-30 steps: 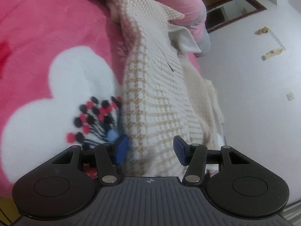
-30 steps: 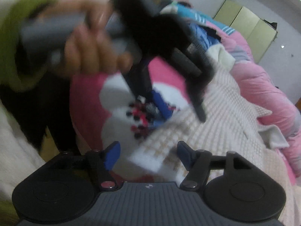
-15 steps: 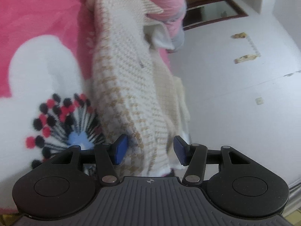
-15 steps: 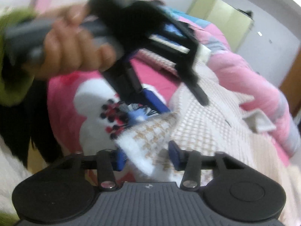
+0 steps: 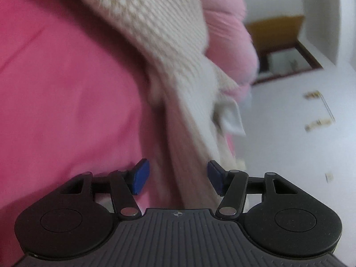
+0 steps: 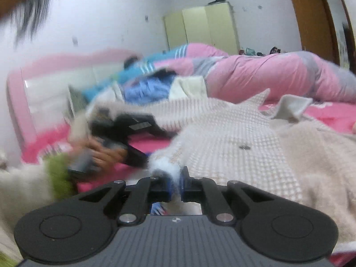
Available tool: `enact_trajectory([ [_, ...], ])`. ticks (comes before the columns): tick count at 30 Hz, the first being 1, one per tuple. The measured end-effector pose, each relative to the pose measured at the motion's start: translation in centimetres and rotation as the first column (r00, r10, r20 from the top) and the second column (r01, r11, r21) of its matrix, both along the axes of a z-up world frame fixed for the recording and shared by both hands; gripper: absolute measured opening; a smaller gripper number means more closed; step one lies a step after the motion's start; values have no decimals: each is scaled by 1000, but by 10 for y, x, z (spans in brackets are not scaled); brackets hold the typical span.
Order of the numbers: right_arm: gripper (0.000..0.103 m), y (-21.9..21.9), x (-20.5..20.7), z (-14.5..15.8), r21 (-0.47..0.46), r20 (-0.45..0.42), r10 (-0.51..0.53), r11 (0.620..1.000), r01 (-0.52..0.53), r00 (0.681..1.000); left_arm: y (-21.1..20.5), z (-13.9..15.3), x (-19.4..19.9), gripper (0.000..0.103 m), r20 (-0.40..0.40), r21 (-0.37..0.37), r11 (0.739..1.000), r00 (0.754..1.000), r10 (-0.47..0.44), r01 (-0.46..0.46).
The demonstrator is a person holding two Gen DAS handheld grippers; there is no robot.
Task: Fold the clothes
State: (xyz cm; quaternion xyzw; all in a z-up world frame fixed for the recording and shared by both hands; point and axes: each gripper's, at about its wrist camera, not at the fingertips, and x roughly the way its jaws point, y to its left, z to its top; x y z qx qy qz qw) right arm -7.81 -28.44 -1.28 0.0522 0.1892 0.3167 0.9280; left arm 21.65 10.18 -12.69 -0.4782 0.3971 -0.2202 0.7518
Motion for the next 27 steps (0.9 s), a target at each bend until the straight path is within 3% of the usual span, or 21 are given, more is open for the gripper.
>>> enact_trajectory([
  [4, 6, -9, 9, 20, 27, 0, 44, 999, -44, 999, 6, -1, 38, 55, -24, -35, 998, 998, 51, -52],
  [8, 6, 7, 10, 38, -18, 3, 151, 988, -151, 989, 16, 13, 51, 29, 26, -18, 997, 997, 76, -75],
  [10, 6, 24, 7, 37, -73, -10, 227, 971, -227, 974, 29, 20, 52, 25, 60, -8, 996, 994, 94, -94],
  [14, 6, 58, 11, 3, -181, -124, 323, 923, -341, 938, 48, 8, 58, 25, 34, 34, 994, 994, 104, -105],
  [19, 7, 93, 7, -33, -366, -161, 356, 845, -390, 921, 64, -5, 50, 25, 4, 81, 992, 995, 98, -98],
  [21, 12, 101, 9, -43, -407, -204, 354, 817, -408, 913, 66, 3, 36, 29, 41, 115, 988, 994, 102, -106],
  [24, 22, 109, 6, -57, -490, -222, 299, 788, -371, 928, 60, 25, 16, 34, 123, 195, 975, 989, 81, -104],
  [27, 26, 97, -2, -50, -462, -209, 282, 815, -349, 936, 42, 56, -19, 37, 245, 328, 941, 969, -4, -79],
])
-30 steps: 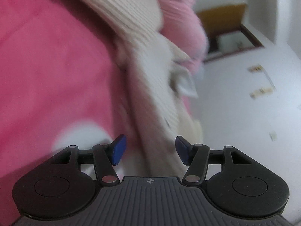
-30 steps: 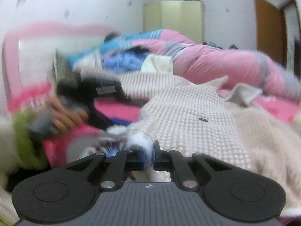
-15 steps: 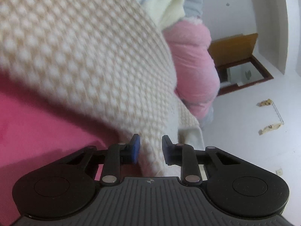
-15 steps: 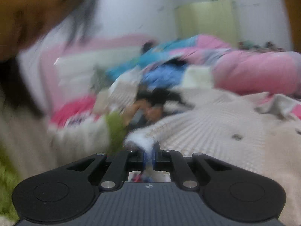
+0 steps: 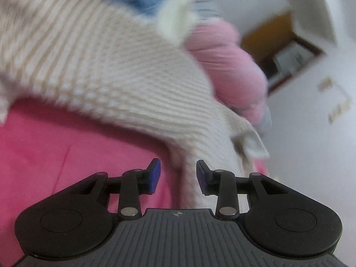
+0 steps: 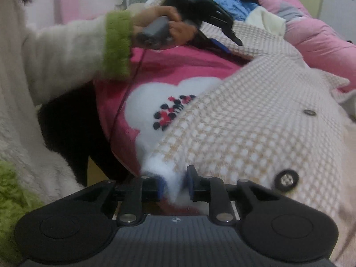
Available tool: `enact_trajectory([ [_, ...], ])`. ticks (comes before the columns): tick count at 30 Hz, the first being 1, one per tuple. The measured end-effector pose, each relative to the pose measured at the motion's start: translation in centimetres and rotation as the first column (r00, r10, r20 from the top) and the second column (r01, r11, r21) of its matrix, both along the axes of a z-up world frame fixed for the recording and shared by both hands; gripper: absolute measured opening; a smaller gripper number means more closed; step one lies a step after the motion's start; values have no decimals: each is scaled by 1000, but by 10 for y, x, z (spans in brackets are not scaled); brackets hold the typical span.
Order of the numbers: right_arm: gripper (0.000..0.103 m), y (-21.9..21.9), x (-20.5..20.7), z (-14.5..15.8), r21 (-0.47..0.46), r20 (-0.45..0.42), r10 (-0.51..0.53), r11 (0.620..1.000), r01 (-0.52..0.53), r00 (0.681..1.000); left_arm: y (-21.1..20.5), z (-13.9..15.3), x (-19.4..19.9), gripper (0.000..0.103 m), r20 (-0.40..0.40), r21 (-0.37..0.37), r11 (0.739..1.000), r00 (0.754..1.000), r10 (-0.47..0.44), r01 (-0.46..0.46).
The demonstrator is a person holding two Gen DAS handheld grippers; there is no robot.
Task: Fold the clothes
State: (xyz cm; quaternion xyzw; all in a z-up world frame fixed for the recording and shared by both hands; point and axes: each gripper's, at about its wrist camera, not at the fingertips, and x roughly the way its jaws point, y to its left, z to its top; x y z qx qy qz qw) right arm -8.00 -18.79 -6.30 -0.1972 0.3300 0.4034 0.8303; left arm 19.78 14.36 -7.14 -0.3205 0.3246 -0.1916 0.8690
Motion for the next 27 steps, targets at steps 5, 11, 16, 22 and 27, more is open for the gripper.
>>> enact_trajectory([
  [5, 30, -57, 2, 32, 165, 17, -161, 974, 156, 987, -57, 32, -60, 42, 126, 256, 953, 971, -202, 165],
  [11, 31, -145, 41, 44, 345, -132, -497, 788, 509, 858, -102, 8, -100, 42, 62, 388, 869, 932, -358, 308],
  [16, 31, -165, 77, 14, 265, -275, -570, 729, 631, 774, -116, -16, -111, 42, 14, 475, 818, 926, -376, 325],
  [22, 12, -170, 89, -8, 283, -405, -494, 732, 619, 769, -129, -14, -123, 42, 28, 577, 766, 931, -364, 282],
  [27, 3, -183, 81, 10, 378, -353, -494, 701, 604, 794, -131, -12, -131, 43, 41, 608, 749, 931, -362, 264],
])
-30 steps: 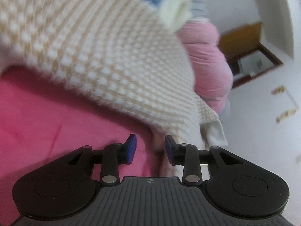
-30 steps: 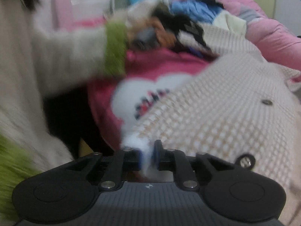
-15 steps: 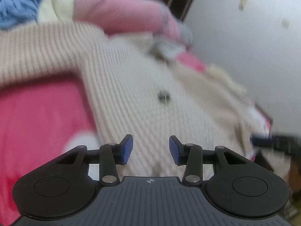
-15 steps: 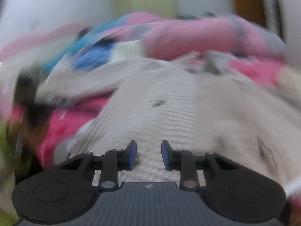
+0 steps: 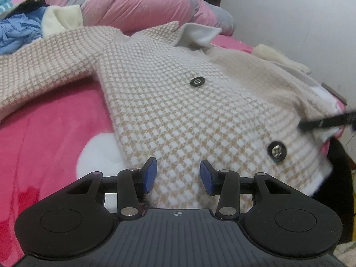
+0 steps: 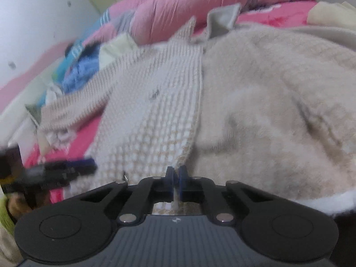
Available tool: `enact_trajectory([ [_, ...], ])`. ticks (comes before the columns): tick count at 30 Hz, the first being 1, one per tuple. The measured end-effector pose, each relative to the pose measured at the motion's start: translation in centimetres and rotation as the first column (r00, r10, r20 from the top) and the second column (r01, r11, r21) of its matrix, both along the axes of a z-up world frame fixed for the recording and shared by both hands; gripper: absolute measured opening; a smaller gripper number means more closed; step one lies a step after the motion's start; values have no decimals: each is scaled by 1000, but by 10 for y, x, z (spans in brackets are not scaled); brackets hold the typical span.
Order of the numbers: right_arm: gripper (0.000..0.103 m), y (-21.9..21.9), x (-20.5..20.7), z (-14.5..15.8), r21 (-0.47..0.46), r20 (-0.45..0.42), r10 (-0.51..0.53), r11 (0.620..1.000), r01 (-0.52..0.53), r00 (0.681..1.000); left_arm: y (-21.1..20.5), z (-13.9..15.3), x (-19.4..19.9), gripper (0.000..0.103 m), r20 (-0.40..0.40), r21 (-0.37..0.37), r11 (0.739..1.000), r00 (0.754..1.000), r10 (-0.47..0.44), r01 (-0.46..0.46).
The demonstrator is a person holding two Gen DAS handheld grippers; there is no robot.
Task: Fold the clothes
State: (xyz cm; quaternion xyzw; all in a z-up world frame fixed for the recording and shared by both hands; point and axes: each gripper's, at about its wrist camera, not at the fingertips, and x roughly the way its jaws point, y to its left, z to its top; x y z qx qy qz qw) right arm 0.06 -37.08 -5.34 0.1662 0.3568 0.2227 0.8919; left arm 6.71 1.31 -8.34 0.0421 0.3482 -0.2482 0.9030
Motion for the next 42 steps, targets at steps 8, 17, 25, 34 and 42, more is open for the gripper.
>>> enact_trajectory([
  [8, 3, 3, 11, -4, -100, 104, -18, 995, 28, 994, 8, 0, 2, 43, -6, -20, 998, 998, 67, -67],
  [17, 3, 4, 10, -11, -168, 169, -36, 984, 64, 985, 36, 15, -22, 45, -78, -139, 977, 985, 154, -164],
  [25, 4, 21, 14, -22, -304, 168, -30, 949, 80, 985, 21, 18, -33, 46, 1, -156, 983, 995, 100, -99],
  [34, 11, 26, 2, 35, -357, 285, -31, 924, 136, 958, 29, 0, -22, 46, -113, -118, 987, 989, 94, -108],
  [42, 11, 64, 39, 36, -327, 289, 68, 945, 32, 955, 45, -10, 15, 44, -278, -327, 913, 948, 153, -243],
])
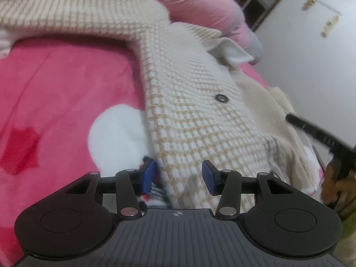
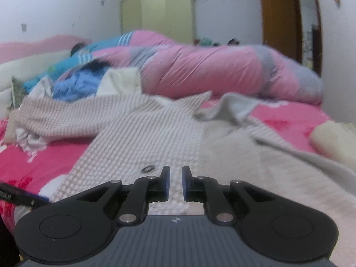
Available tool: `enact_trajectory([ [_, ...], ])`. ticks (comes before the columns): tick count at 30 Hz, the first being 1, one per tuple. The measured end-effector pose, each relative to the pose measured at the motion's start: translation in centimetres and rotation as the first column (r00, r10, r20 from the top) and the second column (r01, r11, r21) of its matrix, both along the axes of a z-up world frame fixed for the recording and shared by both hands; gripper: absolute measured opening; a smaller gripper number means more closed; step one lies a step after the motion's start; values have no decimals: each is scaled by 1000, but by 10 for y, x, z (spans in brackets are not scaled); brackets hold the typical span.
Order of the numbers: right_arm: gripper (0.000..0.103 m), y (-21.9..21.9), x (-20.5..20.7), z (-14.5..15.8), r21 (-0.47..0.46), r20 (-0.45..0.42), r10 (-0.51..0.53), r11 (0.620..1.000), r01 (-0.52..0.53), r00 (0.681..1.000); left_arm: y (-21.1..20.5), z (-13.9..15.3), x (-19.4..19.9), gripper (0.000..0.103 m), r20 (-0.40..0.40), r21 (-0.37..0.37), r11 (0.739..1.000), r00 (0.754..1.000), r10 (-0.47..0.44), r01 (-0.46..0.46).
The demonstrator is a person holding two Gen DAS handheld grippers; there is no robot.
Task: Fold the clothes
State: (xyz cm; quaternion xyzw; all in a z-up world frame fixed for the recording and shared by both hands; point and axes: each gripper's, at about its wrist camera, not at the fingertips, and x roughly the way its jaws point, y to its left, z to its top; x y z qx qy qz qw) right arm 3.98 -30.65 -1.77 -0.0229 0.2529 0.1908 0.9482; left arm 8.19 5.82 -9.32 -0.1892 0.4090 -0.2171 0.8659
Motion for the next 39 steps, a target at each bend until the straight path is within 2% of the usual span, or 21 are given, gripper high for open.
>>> enact_trajectory([
  [1, 11, 5, 7, -8, -12, -25, 11, 1000, -11, 1000, -2, -2, 2, 39, -7, -6, 1000, 1000, 12, -12],
  [2, 11, 9, 14, -17, -35, -57, 17, 999, -19, 998, -2, -4, 4, 26, -7, -6, 1000, 1000, 31, -31],
  [4, 11, 13, 28, -35, -81, -126, 0, 997, -10, 992, -3, -4, 5, 11, -7, 2, 999, 999, 48, -48],
  [5, 11, 11, 35, -42, -84, -166, -22, 996, 8, 986, -4, -3, 5, 8, -8, 7, 998, 998, 57, -57],
  [7, 11, 2, 44, -45, -52, -228, -55, 998, 44, 972, -5, -1, 4, 6, -2, 20, 998, 998, 66, -66],
  [10, 13, -15, 59, -27, 86, -274, -58, 993, 85, 960, -8, -2, 5, 6, 5, 33, 998, 998, 56, -56],
  [11, 21, -20, 66, -23, 133, -296, -48, 987, 91, 954, -8, -4, 8, 7, 0, 33, 998, 999, 52, -52],
  [12, 40, -23, 76, -22, 163, -323, -52, 981, 110, 945, -8, -6, 10, 8, -5, 29, 998, 999, 48, -48],
  [13, 46, -25, 86, -23, 188, -351, -60, 973, 133, 934, -6, -6, 10, 9, -8, 19, 999, 999, 49, -49],
  [17, 46, -26, 119, -43, 224, -436, -39, 963, 150, 899, 0, -8, 10, 11, -14, -6, 999, 999, 48, -48],
  [19, 33, -24, 127, -51, 242, -460, -18, 960, 144, 888, 0, -9, 8, 12, -9, -8, 999, 999, 52, -52],
  [20, 12, -23, 128, -51, 238, -457, -18, 961, 142, 889, -1, -10, 8, 13, -5, -7, 998, 998, 55, -55],
  [21, 4, -22, 128, -51, 235, -454, -18, 962, 139, 891, -2, -9, 7, 13, 0, 4, 999, 999, 54, -54],
  [25, 3, -9, 115, -26, 164, -292, -50, 981, 101, 955, -6, -6, 4, 13, 20, 50, 997, 998, 53, -54],
  [26, 3, -5, 115, -24, 131, -263, -62, 986, 99, 963, -7, -6, 3, 13, 30, 62, 997, 998, 50, -52],
  [27, 3, -1, 115, -24, 95, -239, -75, 990, 100, 968, -9, -6, 2, 13, 39, 74, 996, 998, 46, -49],
  [30, 4, 9, 125, -52, -52, -248, -96, 995, 86, 964, -10, -6, 1, 14, 51, 84, 995, 998, 43, -47],
  [32, 6, 13, 123, -62, -93, -199, -93, 993, 76, 976, -9, -6, 1, 14, 55, 79, 996, 998, 44, -48],
  [34, 11, 14, 119, -54, -133, -162, -108, 987, 87, 981, -8, -3, -2, 16, 71, 88, 995, 997, 41, -48],
  [37, 11, 15, 103, -28, -186, -50, -137, 974, 126, 989, -3, 7, -9, 18, 107, 96, 992, 992, 67, -77],
  [39, 11, 16, 90, -10, -175, -2, -106, 979, 104, 994, 1, 19, -14, 18, 154, 105, 989, 985, 83, -100],
])
